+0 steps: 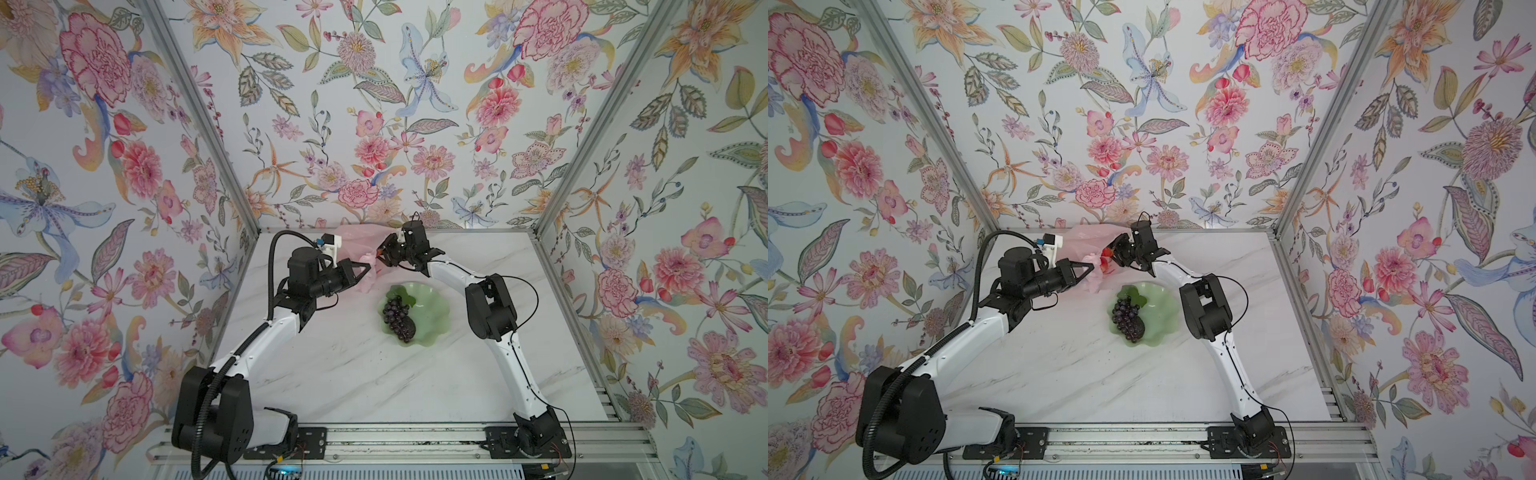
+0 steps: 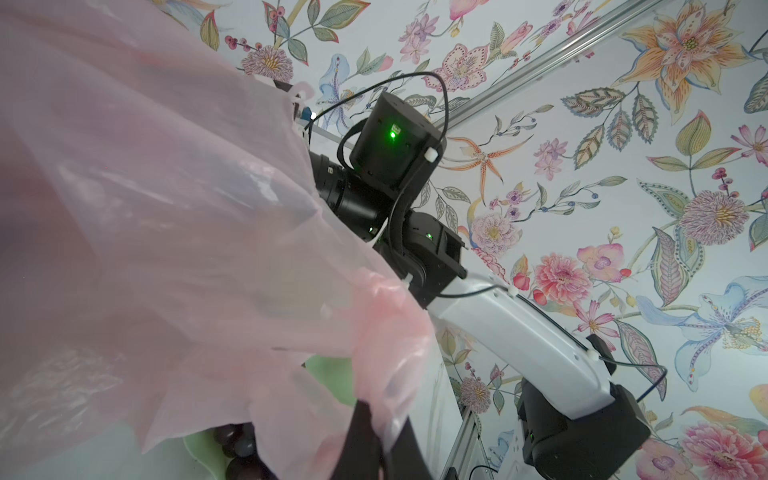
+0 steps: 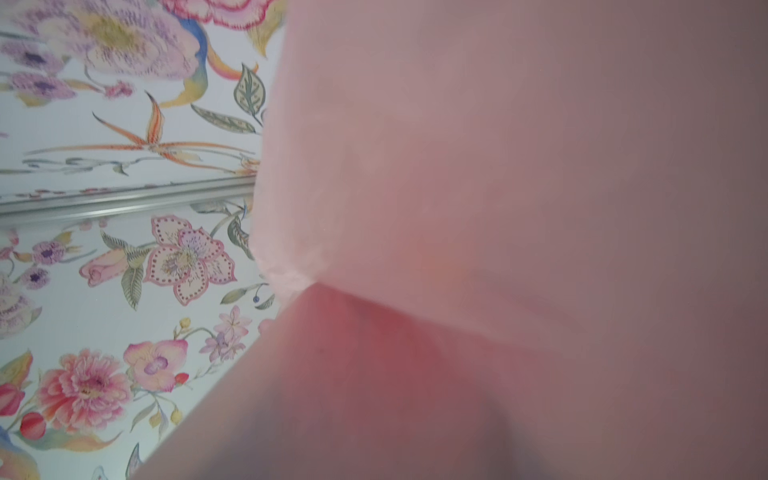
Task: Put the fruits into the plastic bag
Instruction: 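Push the apple into the bag and open the right gripper, then withdraw the right gripper from the bag back over the dish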
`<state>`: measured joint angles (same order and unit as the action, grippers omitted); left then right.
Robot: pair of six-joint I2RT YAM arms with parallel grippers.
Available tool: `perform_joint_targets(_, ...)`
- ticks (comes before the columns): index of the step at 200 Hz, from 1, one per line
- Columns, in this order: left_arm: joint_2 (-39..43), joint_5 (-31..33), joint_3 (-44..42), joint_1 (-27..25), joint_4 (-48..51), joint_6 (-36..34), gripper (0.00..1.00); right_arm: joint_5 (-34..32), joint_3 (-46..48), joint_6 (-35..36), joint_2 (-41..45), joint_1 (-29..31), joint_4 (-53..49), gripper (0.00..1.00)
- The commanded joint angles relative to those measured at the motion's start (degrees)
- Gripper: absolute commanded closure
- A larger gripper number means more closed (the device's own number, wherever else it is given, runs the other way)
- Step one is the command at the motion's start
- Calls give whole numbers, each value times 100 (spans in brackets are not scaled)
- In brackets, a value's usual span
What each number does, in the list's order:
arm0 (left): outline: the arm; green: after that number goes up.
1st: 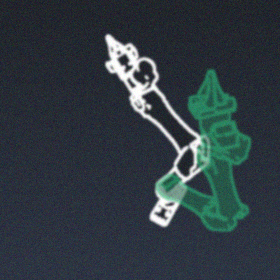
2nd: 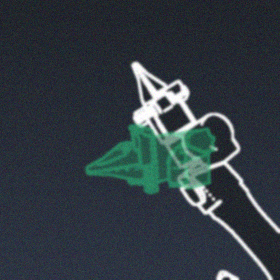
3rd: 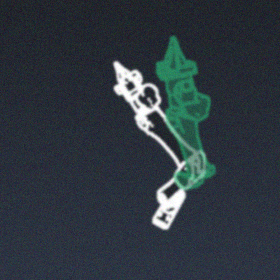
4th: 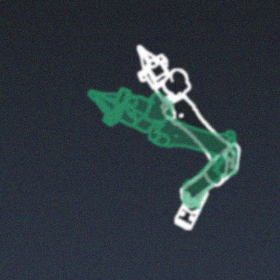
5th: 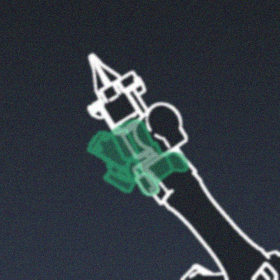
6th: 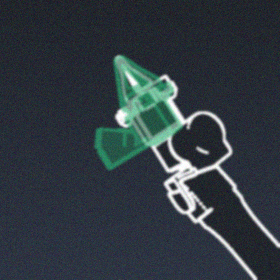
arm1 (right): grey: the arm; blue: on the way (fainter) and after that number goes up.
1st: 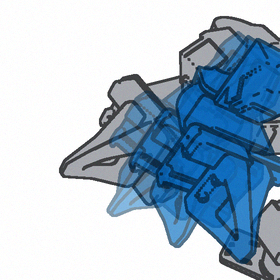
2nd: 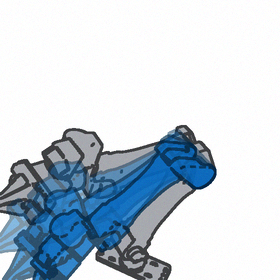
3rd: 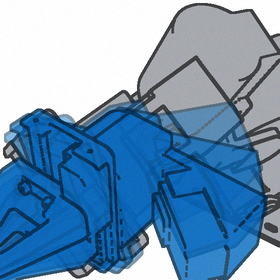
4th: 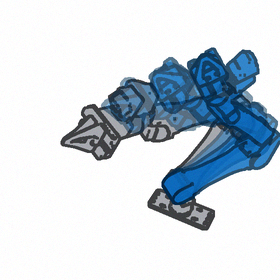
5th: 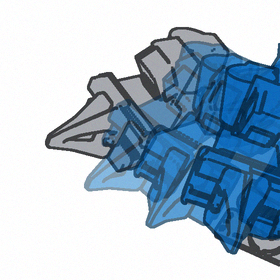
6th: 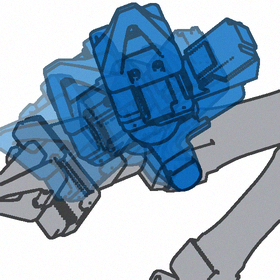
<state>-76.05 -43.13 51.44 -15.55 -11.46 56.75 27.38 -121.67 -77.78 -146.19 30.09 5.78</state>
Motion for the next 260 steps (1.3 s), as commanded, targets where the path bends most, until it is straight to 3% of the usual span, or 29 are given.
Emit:
perform_joint_targets(1, 269, -43, -199, 19, 87, -163, 100, -303, -316, -274, -169, -111, 140, 50)
perform_joint_targets(28, 356, 76, -207, 179, 335, -243, 100, -236, -347, -352, -218, -191, 219, 38)
perform_joint_targets(34, 354, 77, -205, 202, 339, -242, 100, -208, -347, -359, -223, -211, 225, 28)
perform_joint_targets(37, 343, 84, -200, 217, 334, -242, 100, -183, -348, -346, -218, -213, 230, 5)
perform_joint_targets(40, 341, 85, -196, 219, 333, -243, 100, -169, -344, -350, -224, -221, 237, 0)
perform_joint_targets(109, 126, 107, -33, 225, 278, -191, 100, 339, -293, -387, -176, -318, 562, 1)
perform_joint_targets(174, 310, 477, -239, 245, 426, -234, 100, 1564, -225, -183, 12, -335, 430, 1)
perform_joint_targets(217, 424, 805, -335, 246, 573, -242, 100, 2426, -226, 688, 325, -389, -751, 1)
perform_joint_targets(260, 434, 973, -545, 254, 288, 22, 100, 2781, -396, 2138, 734, -467, -2484, 1)
